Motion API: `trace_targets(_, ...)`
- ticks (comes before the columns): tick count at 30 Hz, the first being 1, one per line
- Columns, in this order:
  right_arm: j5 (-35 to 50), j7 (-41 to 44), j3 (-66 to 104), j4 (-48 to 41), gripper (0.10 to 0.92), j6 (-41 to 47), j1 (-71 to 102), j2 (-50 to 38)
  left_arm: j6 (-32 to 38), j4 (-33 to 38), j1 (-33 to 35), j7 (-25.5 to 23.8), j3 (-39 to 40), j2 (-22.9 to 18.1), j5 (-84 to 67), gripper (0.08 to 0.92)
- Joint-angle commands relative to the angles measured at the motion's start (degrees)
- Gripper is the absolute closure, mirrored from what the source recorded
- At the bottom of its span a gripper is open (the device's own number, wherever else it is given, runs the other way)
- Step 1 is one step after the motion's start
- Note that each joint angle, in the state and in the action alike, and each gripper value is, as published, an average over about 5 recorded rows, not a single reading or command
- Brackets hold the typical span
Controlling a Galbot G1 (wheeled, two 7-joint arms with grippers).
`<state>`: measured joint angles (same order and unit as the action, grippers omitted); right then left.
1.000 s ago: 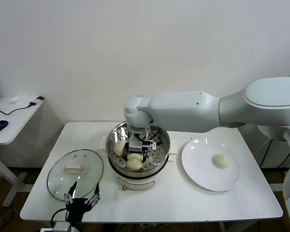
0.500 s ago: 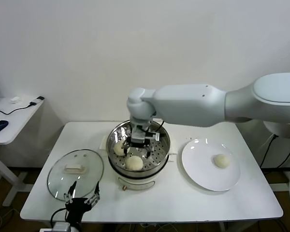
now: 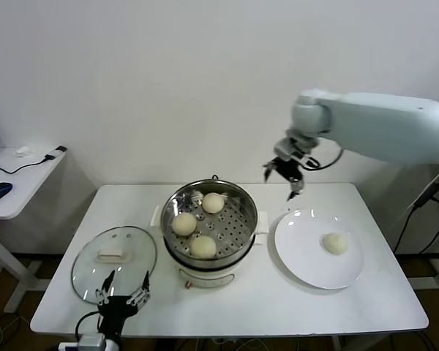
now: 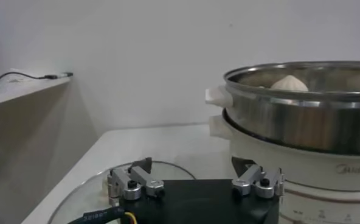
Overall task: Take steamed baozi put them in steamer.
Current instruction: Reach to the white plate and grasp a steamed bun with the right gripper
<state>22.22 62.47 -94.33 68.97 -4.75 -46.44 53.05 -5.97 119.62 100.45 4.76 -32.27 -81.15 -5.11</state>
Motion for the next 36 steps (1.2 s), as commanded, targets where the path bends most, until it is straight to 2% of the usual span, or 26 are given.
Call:
trace_targets(1, -3.7, -1.5, 6.2, -6.9, 0.203, 10.5, 15.7, -16.3, -0.2, -0.1, -0.2, 0.0, 0.1, -0.1, 0.0, 0.177)
trace_targets(14, -12.1, -4.8, 20.6, -11.3, 0.203, 13.4, 33.5, -14.9, -0.6, -0.7, 0.5, -0.2, -0.3, -0.3, 1.0, 0.177)
trace_targets(28, -12.7, -7.0, 26.5, -15.8, 0.203, 14.3, 37.1, -10.8, -0.6, -1.0, 1.0, -0.3, 0.0, -0.4, 1.8, 0.177)
trace_targets(36, -12.3, -6.9, 25.1, -15.5, 0.203, 14.2, 36.3, -10.3, -0.5, -0.8, 1.1, -0.3, 0.1, -0.3, 1.9, 0.177)
